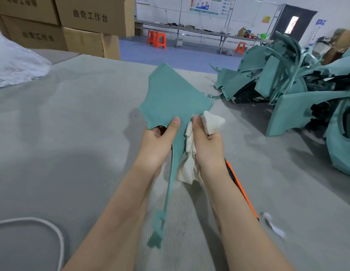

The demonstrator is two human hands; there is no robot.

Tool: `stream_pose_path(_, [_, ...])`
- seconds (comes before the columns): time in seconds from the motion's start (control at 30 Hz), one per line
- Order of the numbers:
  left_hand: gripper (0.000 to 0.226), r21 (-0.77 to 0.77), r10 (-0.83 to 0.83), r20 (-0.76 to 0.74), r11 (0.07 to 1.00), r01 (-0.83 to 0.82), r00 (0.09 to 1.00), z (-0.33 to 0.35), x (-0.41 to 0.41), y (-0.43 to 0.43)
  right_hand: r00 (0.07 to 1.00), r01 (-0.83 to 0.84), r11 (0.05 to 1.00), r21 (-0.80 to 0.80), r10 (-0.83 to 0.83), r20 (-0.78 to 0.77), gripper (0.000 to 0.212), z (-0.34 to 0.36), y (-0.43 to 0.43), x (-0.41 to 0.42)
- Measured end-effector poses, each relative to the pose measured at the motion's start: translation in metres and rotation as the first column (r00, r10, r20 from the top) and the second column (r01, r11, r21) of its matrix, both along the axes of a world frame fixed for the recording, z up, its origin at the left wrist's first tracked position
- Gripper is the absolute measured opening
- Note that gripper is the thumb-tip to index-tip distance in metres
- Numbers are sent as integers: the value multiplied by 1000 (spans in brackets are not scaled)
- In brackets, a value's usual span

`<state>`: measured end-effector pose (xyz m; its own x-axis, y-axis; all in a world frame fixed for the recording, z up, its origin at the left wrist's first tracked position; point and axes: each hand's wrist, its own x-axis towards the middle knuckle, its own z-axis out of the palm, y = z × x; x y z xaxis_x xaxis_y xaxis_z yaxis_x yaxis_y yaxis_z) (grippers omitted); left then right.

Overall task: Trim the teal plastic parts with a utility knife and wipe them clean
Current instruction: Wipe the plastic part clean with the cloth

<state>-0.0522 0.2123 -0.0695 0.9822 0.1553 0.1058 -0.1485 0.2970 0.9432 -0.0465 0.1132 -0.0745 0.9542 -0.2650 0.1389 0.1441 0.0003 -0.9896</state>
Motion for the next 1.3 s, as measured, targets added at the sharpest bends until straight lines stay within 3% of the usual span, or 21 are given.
stream_pose_path(0.2, [9, 59, 95, -9, 994, -94, 995, -1, -4, -6, 995, 89, 995, 50, -87, -48, 31, 0, -14, 7])
stream_pose_path(0.33, [12, -26, 225, 15, 974, -225, 974, -1, 0, -1, 976, -190, 973, 130, 202, -83, 17, 1, -17, 4])
stream_pose_path(0.4, [14, -37, 278, 31, 960, -277, 960, -2, 2, 2, 928, -352, 932, 87, 360, -96, 8, -2, -15, 3])
stream_pose_path(0.47, [14, 0, 293, 44, 956, -293, 955, -3, 4, 3, 908, -409, 912, -4, 407, -95, 7, -4, -8, 2])
stream_pose_path(0.6, [14, 21, 195, 15, 980, -196, 981, -6, 4, 1, 945, -319, 947, 36, 321, -63, 3, -6, -3, 1])
stream_pose_path(0.7, [7, 40, 120, 5, 992, -120, 993, -5, 3, -3, 971, -221, 975, 29, 222, -83, 31, -5, -8, 2])
stream_pose_path(0.77, [16, 42, 96, 1, 994, -96, 995, -5, 3, -6, 985, -156, 988, 1, 156, -76, 39, -5, -10, 3])
stream_pose_path(0.87, [20, 63, 95, 7, 993, -95, 995, -3, 2, -7, 991, -119, 992, -45, 116, -60, 34, -3, -10, 5])
stream_pose_path(1.03, [17, -24, 116, -34, 993, -117, 993, -6, 1, -5, 959, -280, 960, -5, 279, -57, 13, -2, -16, 4])
stream_pose_path(1.13, [14, -79, -35, -84, 996, 29, 996, -7, 3, -1, 979, -188, 982, -18, 186, -79, 21, -3, -15, 3])
stream_pose_path(1.3, [12, -12, -234, -135, 972, 235, 963, -8, 4, 8, 998, -9, 998, 58, 12, -61, 27, -1, -23, 8])
